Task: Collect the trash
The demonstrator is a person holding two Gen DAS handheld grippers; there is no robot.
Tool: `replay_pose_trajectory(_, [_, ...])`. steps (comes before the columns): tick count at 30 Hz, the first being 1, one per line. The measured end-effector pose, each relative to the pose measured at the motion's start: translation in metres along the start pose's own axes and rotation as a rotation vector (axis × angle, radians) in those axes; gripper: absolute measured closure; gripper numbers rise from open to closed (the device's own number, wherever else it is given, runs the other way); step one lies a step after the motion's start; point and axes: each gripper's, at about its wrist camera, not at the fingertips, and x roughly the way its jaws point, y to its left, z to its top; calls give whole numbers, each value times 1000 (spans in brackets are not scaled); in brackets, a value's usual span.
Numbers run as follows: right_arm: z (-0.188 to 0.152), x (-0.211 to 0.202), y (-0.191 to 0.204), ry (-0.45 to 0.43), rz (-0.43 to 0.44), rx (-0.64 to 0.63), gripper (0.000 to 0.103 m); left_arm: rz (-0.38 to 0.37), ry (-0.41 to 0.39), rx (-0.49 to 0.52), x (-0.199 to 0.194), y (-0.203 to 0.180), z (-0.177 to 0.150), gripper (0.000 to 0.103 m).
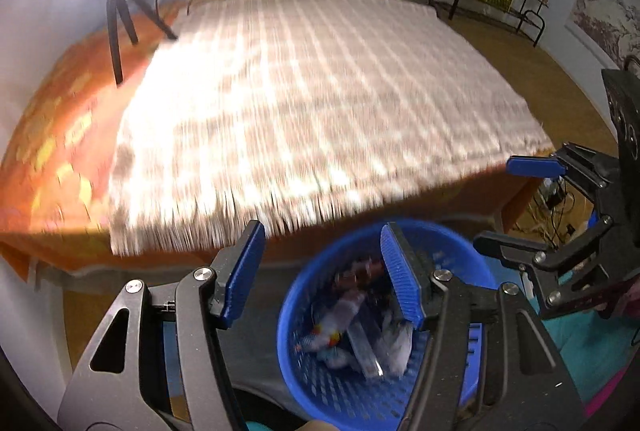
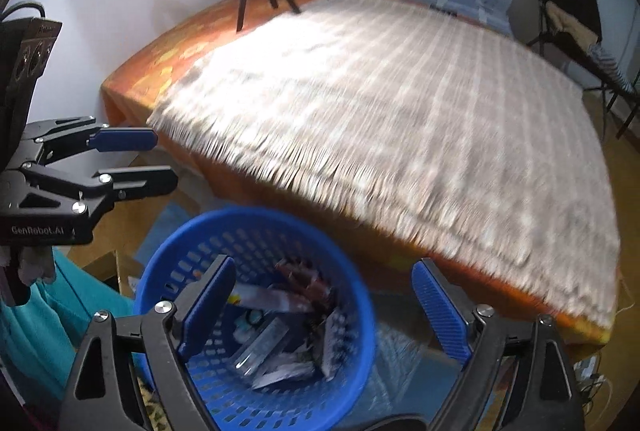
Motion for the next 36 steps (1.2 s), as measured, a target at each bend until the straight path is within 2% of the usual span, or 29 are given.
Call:
replay_pose_trajectory(8, [35, -21, -28, -118, -43, 29, 2, 2, -122, -30, -13, 3, 52, 41])
replay_pose_trajectory(9, [40, -23, -32, -132, -44, 39, 1, 3, -145, -38, -15, 4, 57, 39])
replay_pose_trajectory(11, [48, -26, -42, -174, -42, 66, 1, 14, -180, -50, -16, 4, 63, 28])
replay_pose_trajectory(13, [53, -26, -51, -202, -55, 86, 0, 24, -204, -55, -15, 5, 68, 25])
replay_pose_trajectory(19, [65, -18, -72, -240, -55, 149, 0, 66, -213, -56, -7, 8, 76, 24])
replay_pose_trajectory(20, [67, -17, -75, -249, -51, 162, 0, 71, -215, -59, -7, 8, 77, 23])
replay_pose_trajectory(22, [68, -17, -80, -269, -45, 183, 0, 68, -219, -74, -6, 10, 79, 12])
replay_pose_trajectory(29, [71, -15, -87, -290, 7, 238, 0, 38, -225, -103, -4, 12, 81, 10])
replay_pose_trajectory(36, [72, -12, -80, -286, -8, 202, 0, 42, -218, -105, -4, 10, 81, 8])
